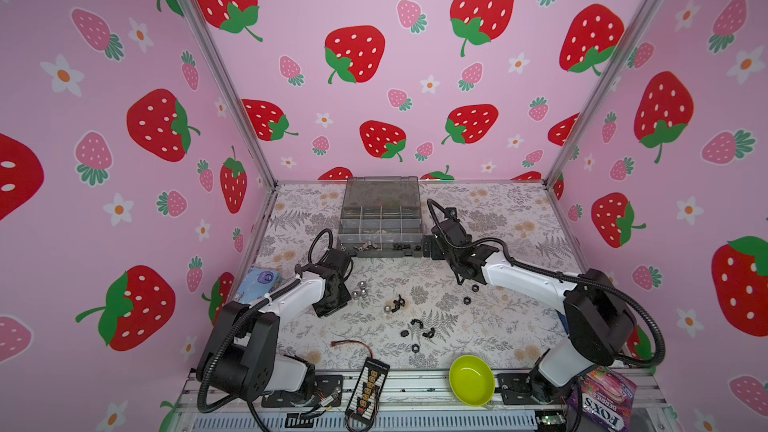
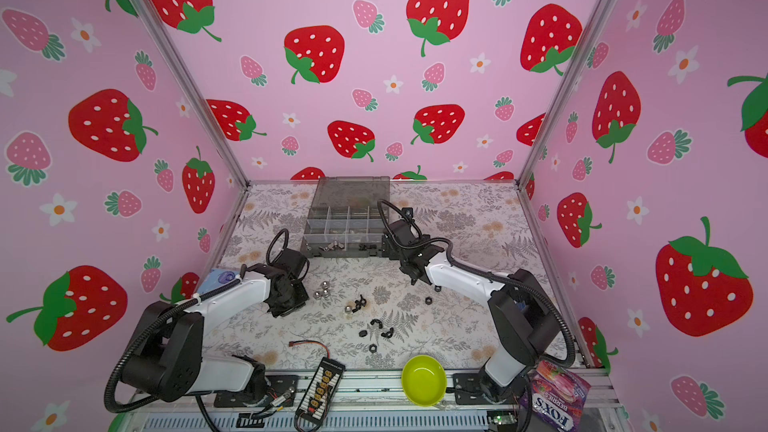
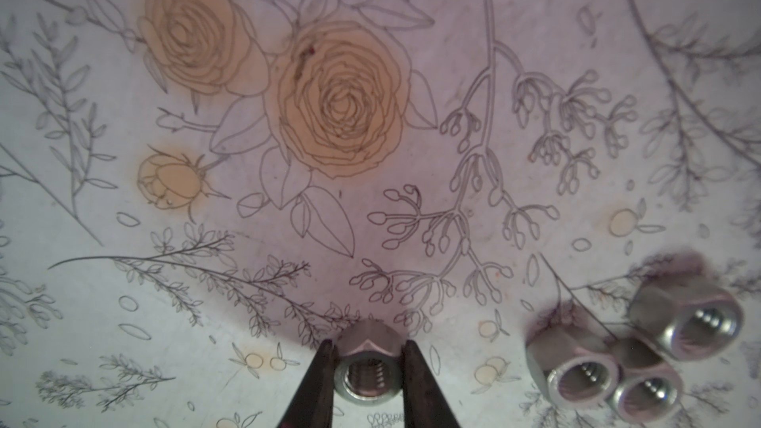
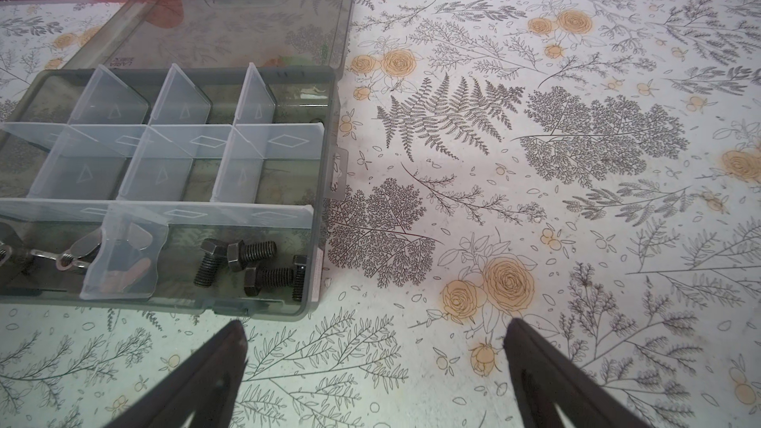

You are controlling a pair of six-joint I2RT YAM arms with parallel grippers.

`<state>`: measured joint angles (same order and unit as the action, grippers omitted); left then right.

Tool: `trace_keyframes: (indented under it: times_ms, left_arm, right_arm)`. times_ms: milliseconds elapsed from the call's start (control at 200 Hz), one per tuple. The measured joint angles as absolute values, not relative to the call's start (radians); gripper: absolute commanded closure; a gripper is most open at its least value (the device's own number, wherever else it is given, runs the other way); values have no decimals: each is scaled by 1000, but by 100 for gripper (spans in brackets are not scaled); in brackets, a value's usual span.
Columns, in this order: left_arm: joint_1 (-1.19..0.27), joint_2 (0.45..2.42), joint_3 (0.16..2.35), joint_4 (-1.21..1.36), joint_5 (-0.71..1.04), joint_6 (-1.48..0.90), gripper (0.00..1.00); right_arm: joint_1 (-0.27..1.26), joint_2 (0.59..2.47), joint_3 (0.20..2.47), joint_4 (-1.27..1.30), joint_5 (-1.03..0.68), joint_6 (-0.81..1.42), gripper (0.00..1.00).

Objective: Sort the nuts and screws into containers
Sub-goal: 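Lower the left gripper onto a silver hex nut and close it, then lift the silver nut with the left gripper and carry it over the box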

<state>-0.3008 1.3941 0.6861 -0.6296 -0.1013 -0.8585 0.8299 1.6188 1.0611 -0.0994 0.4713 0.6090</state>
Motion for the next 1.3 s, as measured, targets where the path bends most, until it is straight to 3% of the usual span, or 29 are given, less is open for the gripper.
trace_keyframes:
  times_ms: [235,710,1301]
  left_arm:
    - [-301,1401,680,-643,-101,-858,67]
    - [-264,1419,693,-645,-60,-808,78]
    - [-251,1320,726,-689,-65,-781,78]
  right_arm:
    - [828,1619,1061,-107,474,616,0]
    - [816,1619,1061,-118,483,632,0]
    - [815,1619,1061,-121,483,645,0]
